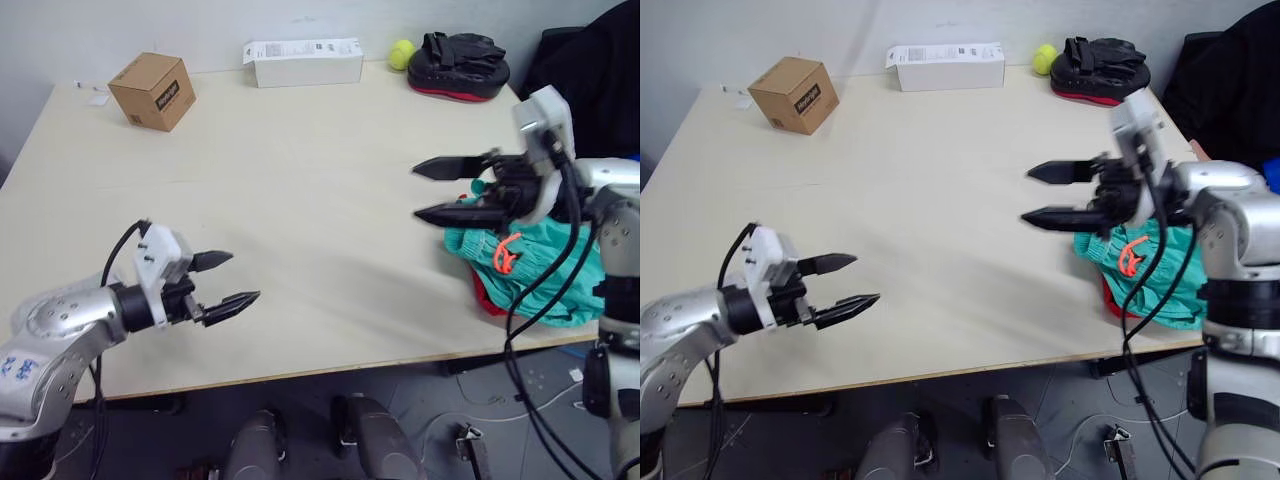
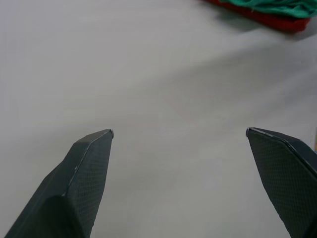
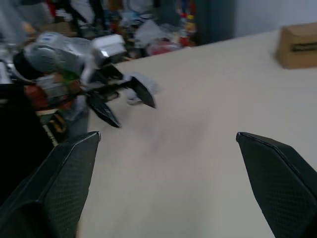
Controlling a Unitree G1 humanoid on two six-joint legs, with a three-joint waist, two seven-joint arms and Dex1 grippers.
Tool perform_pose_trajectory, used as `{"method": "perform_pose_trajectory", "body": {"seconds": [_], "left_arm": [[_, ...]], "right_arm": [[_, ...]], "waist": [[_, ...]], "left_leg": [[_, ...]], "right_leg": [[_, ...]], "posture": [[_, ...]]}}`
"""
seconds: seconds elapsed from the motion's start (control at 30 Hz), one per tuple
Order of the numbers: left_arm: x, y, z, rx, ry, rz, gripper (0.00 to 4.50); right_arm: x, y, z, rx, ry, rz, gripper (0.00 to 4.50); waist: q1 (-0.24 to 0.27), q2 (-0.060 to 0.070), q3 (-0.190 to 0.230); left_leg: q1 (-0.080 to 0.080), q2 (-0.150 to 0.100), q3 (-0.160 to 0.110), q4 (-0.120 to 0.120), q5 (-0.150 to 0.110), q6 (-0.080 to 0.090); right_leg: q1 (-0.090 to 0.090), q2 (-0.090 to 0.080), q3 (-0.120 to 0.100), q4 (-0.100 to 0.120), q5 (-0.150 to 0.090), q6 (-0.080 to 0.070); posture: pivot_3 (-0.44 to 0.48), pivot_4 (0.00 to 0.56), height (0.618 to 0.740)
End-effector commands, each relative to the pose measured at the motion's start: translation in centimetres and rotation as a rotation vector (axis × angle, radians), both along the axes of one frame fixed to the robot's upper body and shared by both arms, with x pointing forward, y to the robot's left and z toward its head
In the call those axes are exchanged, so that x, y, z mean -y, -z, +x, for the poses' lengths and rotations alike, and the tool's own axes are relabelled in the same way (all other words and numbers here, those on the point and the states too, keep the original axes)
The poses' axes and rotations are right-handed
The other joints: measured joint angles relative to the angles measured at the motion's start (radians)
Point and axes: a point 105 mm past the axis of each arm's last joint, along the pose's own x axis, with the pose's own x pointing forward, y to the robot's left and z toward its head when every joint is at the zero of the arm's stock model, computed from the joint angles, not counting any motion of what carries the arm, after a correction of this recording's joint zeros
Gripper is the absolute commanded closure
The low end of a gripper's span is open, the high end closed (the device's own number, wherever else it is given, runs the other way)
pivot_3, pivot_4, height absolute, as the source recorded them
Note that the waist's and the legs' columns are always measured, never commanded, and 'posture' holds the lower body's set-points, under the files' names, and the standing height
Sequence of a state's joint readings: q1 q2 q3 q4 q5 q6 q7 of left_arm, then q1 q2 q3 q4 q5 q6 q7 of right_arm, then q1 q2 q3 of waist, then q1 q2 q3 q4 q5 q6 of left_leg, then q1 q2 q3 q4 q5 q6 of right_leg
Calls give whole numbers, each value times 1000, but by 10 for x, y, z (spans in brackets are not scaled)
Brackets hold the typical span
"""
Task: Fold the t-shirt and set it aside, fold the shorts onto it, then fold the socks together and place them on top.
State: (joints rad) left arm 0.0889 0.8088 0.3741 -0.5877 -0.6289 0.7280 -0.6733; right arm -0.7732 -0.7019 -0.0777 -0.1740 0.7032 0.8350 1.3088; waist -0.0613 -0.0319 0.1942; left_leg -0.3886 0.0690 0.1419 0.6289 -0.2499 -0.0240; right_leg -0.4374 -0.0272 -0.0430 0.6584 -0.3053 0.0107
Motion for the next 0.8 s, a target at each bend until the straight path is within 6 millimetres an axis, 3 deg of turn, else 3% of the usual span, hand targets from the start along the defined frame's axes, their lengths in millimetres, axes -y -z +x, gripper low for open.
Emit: {"method": "perform_pose_trajectory", "body": {"seconds": [0.03, 0.17, 0.3, 0.47, 0.8], "left_arm": [[-32, -2, -6, 69, -181, 127, 0], [-87, 13, -22, 71, -467, 300, 0], [-117, 16, -35, 91, -653, 376, 0], [-115, 28, -33, 55, -632, 386, 0], [-120, 53, -9, -4, -626, 385, 0]], "right_arm": [[-13, 1, -18, 26, -65, 3, 28], [-19, 9, -27, 8, -105, 3, 28], [-21, 15, -31, 0, -127, -4, 28], [-25, 19, -37, -3, -160, -16, 28], [-29, 21, -39, 2, -151, -18, 28]], "waist": [[5, -1, 0], [8, -2, -1], [10, -3, 0], [10, -4, -1], [7, -5, -1]], "left_leg": [[0, 0, 0, 1, -1, 2], [0, -2, 1, 2, -6, 11], [-1, -3, 2, 2, -6, 14], [-1, -3, 2, 1, -6, 14], [-1, -3, 2, -1, -6, 14]], "right_leg": [[0, 0, 0, 0, 0, 0], [1, -4, 0, -3, 0, -1], [1, -6, -1, -5, -1, -3], [2, -7, -3, -6, -2, -5], [1, -8, -4, -5, -2, -5]], "posture": [[0, 150, 740], [0, 150, 740], [0, 150, 740], [0, 150, 740], [0, 150, 740]]}}
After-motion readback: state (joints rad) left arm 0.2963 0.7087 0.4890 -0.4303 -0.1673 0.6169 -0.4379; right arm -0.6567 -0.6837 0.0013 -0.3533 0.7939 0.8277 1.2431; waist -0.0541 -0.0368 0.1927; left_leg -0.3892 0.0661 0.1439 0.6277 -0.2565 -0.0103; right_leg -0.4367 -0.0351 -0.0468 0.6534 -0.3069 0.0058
